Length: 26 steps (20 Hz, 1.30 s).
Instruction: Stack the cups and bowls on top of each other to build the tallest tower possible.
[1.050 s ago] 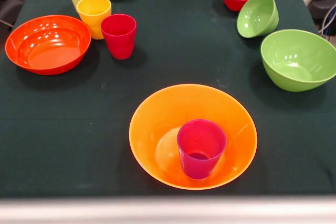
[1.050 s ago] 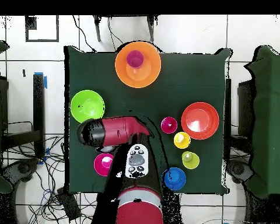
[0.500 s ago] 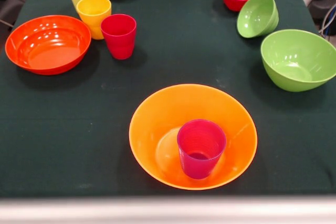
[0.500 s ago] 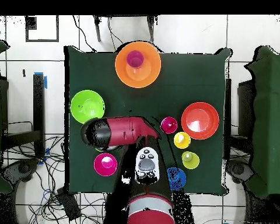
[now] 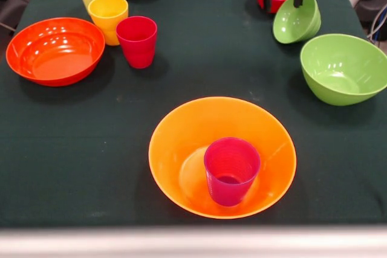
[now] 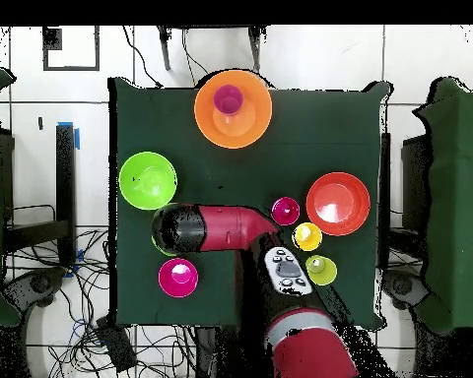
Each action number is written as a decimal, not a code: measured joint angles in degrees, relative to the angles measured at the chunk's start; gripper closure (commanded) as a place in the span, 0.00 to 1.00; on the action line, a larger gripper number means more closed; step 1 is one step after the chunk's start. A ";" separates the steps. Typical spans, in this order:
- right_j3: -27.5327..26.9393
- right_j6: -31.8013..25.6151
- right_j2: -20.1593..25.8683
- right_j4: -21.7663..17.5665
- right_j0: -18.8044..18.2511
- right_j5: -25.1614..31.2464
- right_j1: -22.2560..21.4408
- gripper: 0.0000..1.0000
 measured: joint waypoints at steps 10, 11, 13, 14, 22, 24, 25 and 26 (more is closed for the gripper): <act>4.90 0.00 12.95 -0.84 -11.78 -2.67 5.50 0.00; 5.25 0.00 14.71 -1.43 -13.03 -2.16 6.28 0.00; 5.43 0.00 15.54 -1.74 -13.58 -1.80 6.63 0.00; 5.66 0.00 16.49 -2.11 -14.20 -1.32 7.01 0.00; 6.57 0.00 21.85 -4.53 -17.14 0.32 9.73 0.00; 6.68 0.00 23.24 -5.04 -17.74 0.42 10.45 0.00; 6.66 0.00 23.99 -5.45 -18.01 0.42 10.95 0.00; 6.67 0.00 24.25 -5.65 -18.07 0.42 11.17 0.00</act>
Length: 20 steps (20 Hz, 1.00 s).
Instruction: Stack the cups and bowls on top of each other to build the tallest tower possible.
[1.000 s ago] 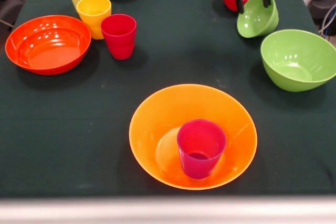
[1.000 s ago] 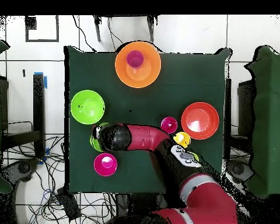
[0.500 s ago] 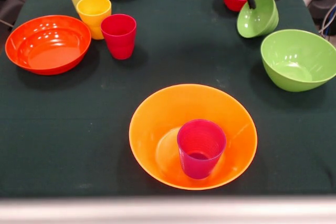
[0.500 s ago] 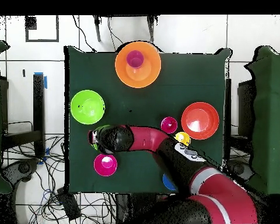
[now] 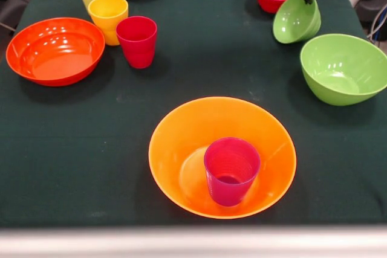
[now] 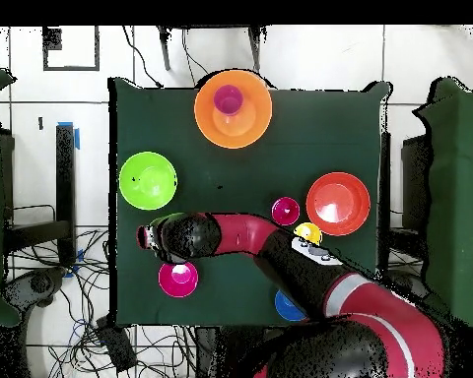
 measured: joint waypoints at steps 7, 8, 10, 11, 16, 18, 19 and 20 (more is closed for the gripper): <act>-0.45 0.00 0.59 -5.00 0.44 0.00 3.64 0.00; -0.67 0.00 0.59 -5.83 0.57 0.00 4.20 0.00; -1.38 0.00 0.59 -8.25 1.22 0.00 5.83 1.00; -1.44 0.00 0.58 -8.43 1.29 0.00 5.92 1.00; -2.04 -0.01 0.59 -10.25 2.34 0.02 6.22 1.00; -2.45 -0.01 0.59 -10.66 2.89 0.02 5.87 1.00; -2.59 -0.01 0.59 -10.77 3.03 0.02 5.75 1.00; -2.67 -0.01 0.59 -10.84 3.12 0.02 5.66 1.00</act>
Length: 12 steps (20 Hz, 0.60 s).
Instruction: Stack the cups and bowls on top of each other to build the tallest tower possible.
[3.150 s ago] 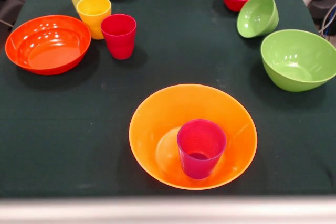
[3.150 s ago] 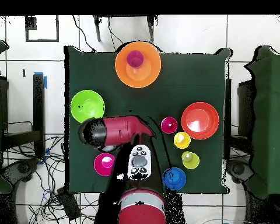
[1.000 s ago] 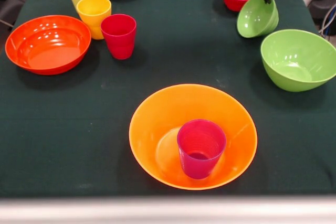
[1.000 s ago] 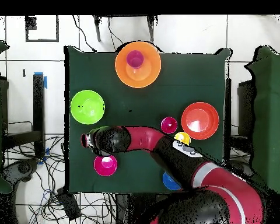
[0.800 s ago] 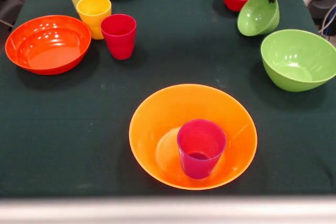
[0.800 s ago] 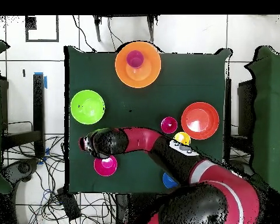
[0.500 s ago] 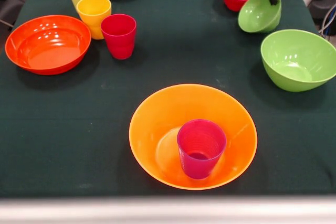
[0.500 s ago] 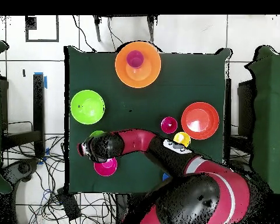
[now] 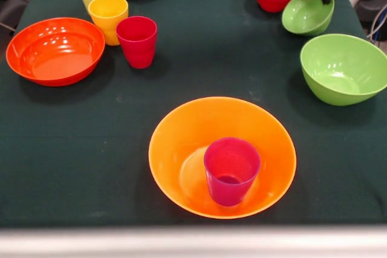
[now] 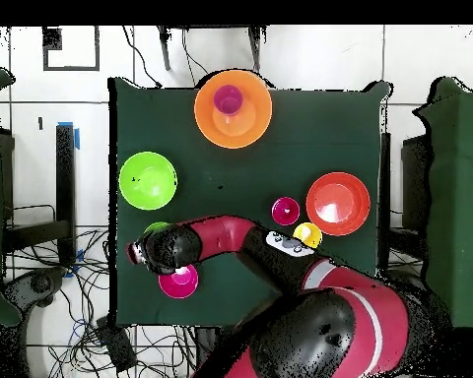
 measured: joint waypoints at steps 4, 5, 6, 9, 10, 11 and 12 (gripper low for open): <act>-0.43 0.00 -0.03 -0.09 0.25 0.01 -0.68 1.00; -0.60 0.01 -0.09 -0.09 0.31 0.01 -0.93 1.00; -0.71 0.01 -0.12 -0.09 0.37 0.01 -1.05 1.00; -0.94 0.01 -0.26 -0.08 0.65 0.01 -1.22 1.00; -1.12 0.01 -0.60 -0.08 1.25 0.01 -1.55 1.00; -1.25 0.01 -1.09 -0.12 1.93 0.01 -2.01 1.00; -1.32 0.01 -1.38 -0.17 2.35 0.00 -2.30 1.00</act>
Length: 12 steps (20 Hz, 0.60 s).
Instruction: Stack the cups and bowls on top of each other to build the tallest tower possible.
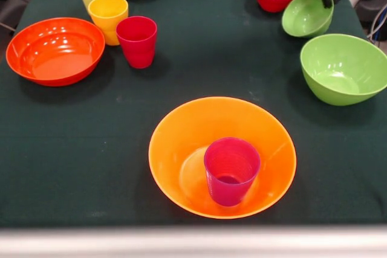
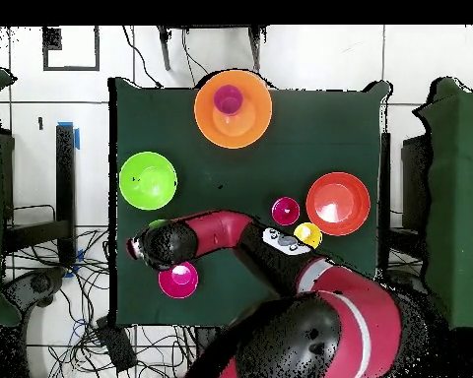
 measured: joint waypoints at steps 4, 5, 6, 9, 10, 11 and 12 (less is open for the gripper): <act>-2.24 0.20 -6.65 -1.60 9.91 1.37 -5.70 1.00; -2.94 0.34 -8.25 -2.16 12.21 2.06 -6.74 1.00; -3.51 0.44 -9.49 -2.60 13.93 2.68 -7.45 1.00; -6.49 0.81 -15.50 -5.00 21.53 6.69 -10.08 1.00; -7.32 0.82 -17.11 -5.62 23.18 7.95 -10.57 1.00; -8.16 0.84 -18.71 -6.24 24.84 9.21 -11.05 1.00; -9.21 0.84 -20.68 -6.90 26.51 10.84 -11.49 1.00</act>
